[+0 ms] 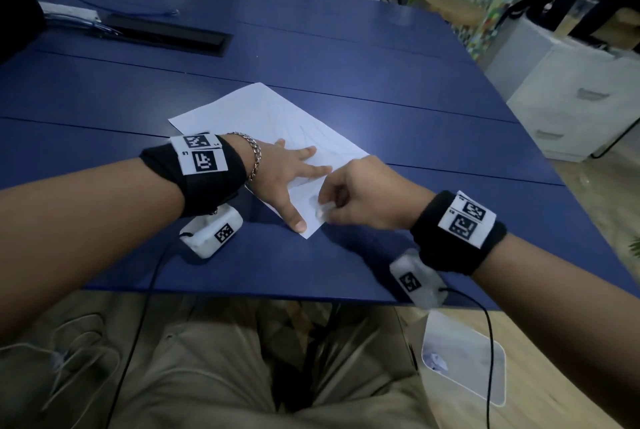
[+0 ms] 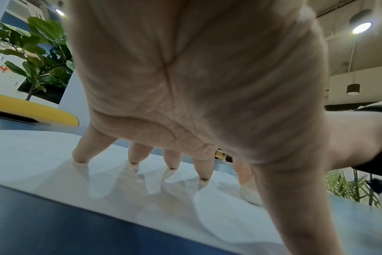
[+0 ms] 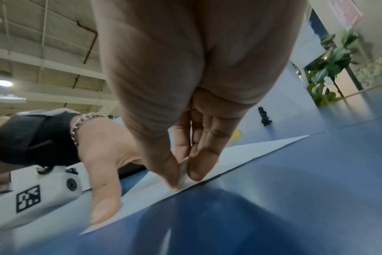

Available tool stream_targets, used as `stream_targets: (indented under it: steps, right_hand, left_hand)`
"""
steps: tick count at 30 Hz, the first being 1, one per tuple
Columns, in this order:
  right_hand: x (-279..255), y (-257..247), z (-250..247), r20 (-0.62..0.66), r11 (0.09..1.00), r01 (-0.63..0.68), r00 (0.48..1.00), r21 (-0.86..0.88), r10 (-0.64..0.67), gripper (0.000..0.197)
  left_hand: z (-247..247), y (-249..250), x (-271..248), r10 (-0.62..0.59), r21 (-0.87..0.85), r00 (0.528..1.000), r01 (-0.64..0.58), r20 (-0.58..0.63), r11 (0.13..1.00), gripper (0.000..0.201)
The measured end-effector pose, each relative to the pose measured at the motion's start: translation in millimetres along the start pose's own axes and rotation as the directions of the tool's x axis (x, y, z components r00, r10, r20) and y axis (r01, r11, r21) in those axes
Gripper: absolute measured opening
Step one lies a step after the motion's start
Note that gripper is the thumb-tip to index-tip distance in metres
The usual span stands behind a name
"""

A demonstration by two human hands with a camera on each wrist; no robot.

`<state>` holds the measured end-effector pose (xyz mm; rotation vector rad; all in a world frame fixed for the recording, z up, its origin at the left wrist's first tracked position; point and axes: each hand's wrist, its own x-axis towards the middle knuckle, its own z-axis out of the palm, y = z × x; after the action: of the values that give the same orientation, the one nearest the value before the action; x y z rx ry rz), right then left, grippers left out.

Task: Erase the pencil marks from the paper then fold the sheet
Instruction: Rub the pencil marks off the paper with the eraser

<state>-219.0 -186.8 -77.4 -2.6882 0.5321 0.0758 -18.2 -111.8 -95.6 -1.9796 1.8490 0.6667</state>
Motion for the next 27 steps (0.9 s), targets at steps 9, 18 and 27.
stream_targets:
  steps: [9, 18, 27]
  right_hand:
    - [-27, -13, -29, -0.091, 0.999, 0.004, 0.996, 0.040, 0.000, 0.014]
    - [-14, 12, -92, -0.049, 0.988, -0.148, 0.988, -0.033, 0.146, 0.017]
    - [38, 34, -27, -0.074, 0.982, -0.189, 0.979, 0.031, 0.191, 0.018]
  left_hand:
    - [9, 9, -19, -0.016, -0.045, 1.000, 0.016, -0.020, 0.999, 0.133]
    - [-11, 10, -5, 0.008, 0.010, 0.996, -0.008, -0.093, 1.000, 0.127]
    - [-11, 1, 1, -0.074, -0.013, 0.997, 0.074, 0.025, 0.997, 0.137]
